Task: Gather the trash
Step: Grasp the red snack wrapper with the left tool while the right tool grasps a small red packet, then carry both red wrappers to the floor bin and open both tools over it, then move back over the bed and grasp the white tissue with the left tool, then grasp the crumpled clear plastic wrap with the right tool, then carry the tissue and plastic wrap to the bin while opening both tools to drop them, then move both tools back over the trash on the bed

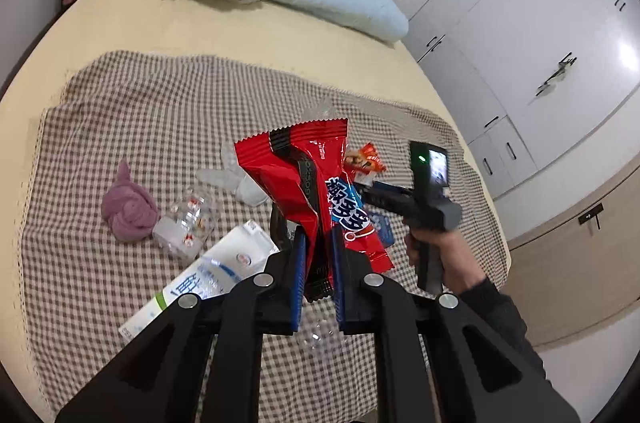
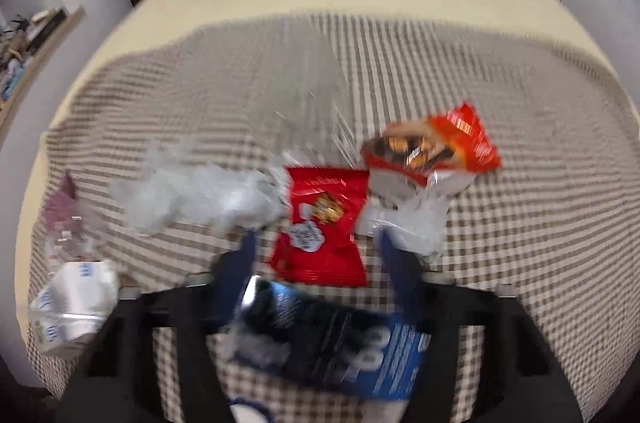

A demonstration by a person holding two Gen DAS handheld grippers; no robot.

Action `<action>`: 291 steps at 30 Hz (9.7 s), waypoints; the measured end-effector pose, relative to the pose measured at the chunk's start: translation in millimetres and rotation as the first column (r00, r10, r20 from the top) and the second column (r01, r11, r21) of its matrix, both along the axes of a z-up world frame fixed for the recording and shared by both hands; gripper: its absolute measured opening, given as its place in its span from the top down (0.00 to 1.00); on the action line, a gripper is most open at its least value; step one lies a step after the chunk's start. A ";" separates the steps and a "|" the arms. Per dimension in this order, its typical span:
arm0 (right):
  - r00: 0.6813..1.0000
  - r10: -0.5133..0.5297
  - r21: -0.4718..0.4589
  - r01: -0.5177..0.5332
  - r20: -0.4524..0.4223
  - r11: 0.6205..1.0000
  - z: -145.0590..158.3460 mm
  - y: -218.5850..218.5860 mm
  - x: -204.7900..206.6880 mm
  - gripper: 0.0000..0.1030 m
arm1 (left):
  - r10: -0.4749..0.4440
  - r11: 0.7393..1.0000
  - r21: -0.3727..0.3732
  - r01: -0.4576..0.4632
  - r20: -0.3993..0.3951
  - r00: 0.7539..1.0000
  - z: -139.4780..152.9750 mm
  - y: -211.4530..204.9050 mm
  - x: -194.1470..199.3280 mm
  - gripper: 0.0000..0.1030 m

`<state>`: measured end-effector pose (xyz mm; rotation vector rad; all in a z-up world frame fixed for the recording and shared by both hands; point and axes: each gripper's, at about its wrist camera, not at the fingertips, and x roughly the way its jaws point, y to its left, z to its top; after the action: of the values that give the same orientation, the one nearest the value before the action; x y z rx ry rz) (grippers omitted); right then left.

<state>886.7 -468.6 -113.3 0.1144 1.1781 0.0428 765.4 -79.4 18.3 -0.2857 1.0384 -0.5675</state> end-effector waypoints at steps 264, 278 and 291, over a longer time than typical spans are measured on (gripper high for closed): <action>0.841 -0.471 0.055 0.501 -0.266 0.864 -228.4 -157.3 -592.8 0.53 | -0.306 0.834 0.330 0.442 -0.390 0.868 -340.9 -347.4 -384.8 0.29; 0.789 -0.589 -0.103 0.580 -0.173 0.808 -149.8 -165.7 -653.1 0.51 | -0.418 0.826 0.299 0.477 -0.243 0.875 -298.6 -340.6 -393.1 0.24; 0.893 -0.392 -0.126 0.425 0.221 0.897 -8.2 -99.5 -506.1 0.46 | -0.253 0.963 0.130 0.238 0.123 0.960 -133.2 -195.0 -269.4 0.23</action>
<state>380.7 -568.2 -121.5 0.2017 0.9409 -0.4138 496.0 -274.4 -114.9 -0.0144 0.9736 -0.7388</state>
